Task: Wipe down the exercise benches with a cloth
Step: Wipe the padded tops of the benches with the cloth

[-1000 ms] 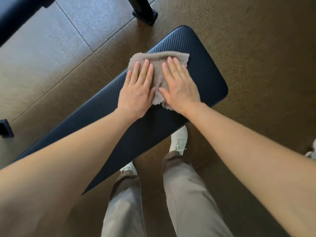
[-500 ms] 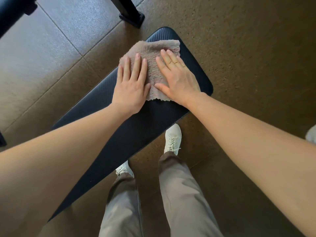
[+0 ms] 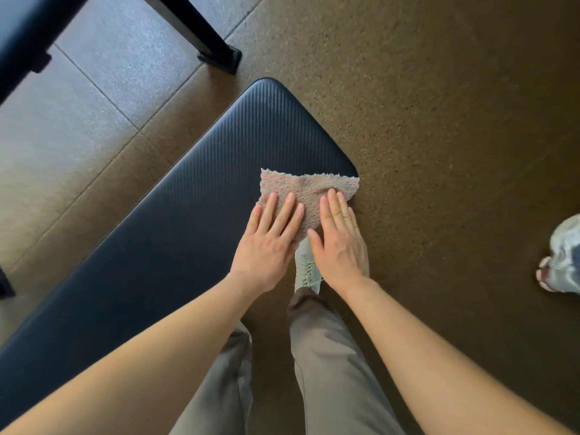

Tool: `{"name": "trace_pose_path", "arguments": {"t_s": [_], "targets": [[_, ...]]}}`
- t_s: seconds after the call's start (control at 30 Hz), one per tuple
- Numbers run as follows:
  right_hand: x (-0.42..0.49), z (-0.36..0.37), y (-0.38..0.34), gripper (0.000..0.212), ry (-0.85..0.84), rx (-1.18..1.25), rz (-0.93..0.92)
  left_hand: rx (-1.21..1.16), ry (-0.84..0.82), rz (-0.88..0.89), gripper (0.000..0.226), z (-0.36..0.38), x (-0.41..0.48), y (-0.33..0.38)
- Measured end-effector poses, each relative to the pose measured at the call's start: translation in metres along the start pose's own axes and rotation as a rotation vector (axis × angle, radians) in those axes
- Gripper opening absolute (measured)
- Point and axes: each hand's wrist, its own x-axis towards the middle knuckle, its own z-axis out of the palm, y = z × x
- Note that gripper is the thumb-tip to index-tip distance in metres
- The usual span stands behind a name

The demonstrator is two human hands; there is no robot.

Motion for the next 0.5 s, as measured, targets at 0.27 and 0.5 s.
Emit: {"name": "trace_pose_path", "arguments": {"t_s": [0.27, 0.5], "targets": [[0.052, -0.03, -0.008, 0.074, 0.066, 0.052, 0.102, 0.045, 0.116, 0.074, 0.067, -0.045, 0.076, -0.032], [0.153, -0.083, -0.015, 0.057, -0.13, 0.222, 0.154, 0.111, 0.194, 0.15, 0.065, -0.085, 0.142, -0.085]]}}
